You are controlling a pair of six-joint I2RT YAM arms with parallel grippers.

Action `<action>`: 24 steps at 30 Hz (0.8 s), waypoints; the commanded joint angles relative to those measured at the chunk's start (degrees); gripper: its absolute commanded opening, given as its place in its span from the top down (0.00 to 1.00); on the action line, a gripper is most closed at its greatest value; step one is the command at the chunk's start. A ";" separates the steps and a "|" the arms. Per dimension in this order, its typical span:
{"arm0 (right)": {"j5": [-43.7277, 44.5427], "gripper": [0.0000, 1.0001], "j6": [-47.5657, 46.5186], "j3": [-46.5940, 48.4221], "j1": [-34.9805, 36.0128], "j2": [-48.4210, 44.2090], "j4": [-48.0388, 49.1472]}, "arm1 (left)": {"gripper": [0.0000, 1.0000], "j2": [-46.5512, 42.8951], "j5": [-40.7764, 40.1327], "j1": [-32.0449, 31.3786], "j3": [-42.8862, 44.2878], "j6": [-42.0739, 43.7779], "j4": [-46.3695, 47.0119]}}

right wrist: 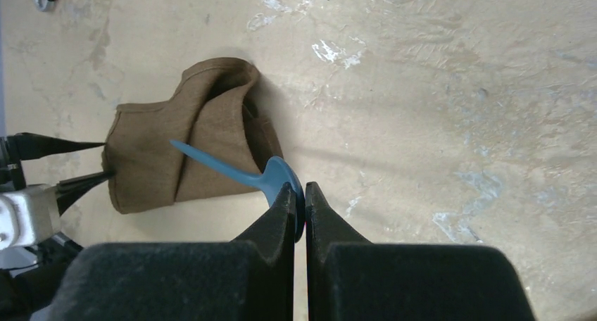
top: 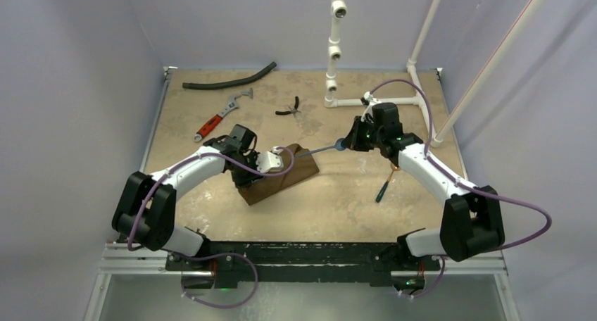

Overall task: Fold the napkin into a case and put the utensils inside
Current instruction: Insert the spoon into the folded napkin.

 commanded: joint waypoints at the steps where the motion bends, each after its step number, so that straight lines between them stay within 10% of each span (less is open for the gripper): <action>1: 3.61 1.00 -3.62 -1.02 0.00 -0.40 -0.24 | 0.63 0.42 2.01 0.22 -1.77 -1.10 2.51; 24: 1.81 1.00 1.03 -1.28 9.24 7.40 7.08 | 0.76 1.96 1.51 0.23 -3.01 -0.74 3.67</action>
